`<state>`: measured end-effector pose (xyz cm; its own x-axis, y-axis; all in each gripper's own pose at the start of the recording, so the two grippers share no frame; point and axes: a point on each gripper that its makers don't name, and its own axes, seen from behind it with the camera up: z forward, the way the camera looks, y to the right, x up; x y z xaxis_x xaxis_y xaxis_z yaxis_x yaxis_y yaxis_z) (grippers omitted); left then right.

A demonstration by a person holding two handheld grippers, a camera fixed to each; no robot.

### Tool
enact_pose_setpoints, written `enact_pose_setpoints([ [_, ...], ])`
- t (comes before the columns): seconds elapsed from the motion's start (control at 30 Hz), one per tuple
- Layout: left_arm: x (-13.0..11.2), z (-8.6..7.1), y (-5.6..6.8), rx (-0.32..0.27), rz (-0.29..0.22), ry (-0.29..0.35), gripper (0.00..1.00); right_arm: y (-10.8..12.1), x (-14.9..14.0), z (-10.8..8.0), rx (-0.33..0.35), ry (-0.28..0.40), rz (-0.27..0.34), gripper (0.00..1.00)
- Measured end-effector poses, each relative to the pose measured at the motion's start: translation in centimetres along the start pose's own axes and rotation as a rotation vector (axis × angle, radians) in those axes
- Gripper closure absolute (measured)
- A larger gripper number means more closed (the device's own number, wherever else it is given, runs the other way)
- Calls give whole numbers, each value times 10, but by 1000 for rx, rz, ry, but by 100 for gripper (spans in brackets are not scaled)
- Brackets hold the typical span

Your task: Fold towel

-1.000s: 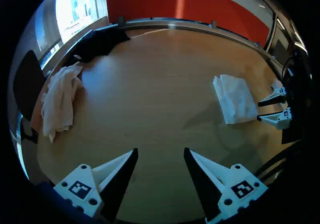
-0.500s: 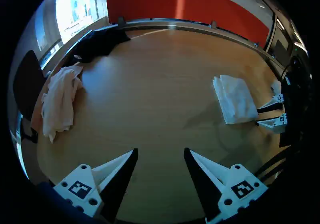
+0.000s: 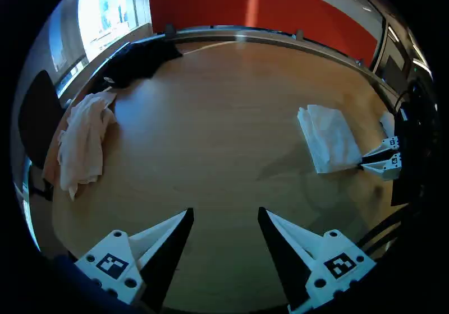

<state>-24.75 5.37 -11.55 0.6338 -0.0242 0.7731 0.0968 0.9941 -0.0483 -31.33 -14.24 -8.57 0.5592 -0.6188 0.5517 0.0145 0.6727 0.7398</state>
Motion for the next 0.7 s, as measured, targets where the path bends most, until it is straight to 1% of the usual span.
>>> enact_pose_setpoints([
  [0.03, 0, 0, 0, 0, -1, 0, 15, 0, 0, 0, -2, 3, -1, 93],
  [0.2, -1, -2, 1, 0, 0, 1, 16, -1, 3, 0, -9, 16, -5, 93],
  [0.37, 0, -2, 3, -4, 0, 5, 16, 1, 15, -6, -17, 41, -4, 93],
  [0.57, 3, -3, 5, -9, 0, 13, 15, 6, 40, -21, -26, 77, -9, 93],
  [0.7, 7, -4, 7, -13, 4, 23, 15, 9, 64, -33, -26, 116, -3, 93],
])
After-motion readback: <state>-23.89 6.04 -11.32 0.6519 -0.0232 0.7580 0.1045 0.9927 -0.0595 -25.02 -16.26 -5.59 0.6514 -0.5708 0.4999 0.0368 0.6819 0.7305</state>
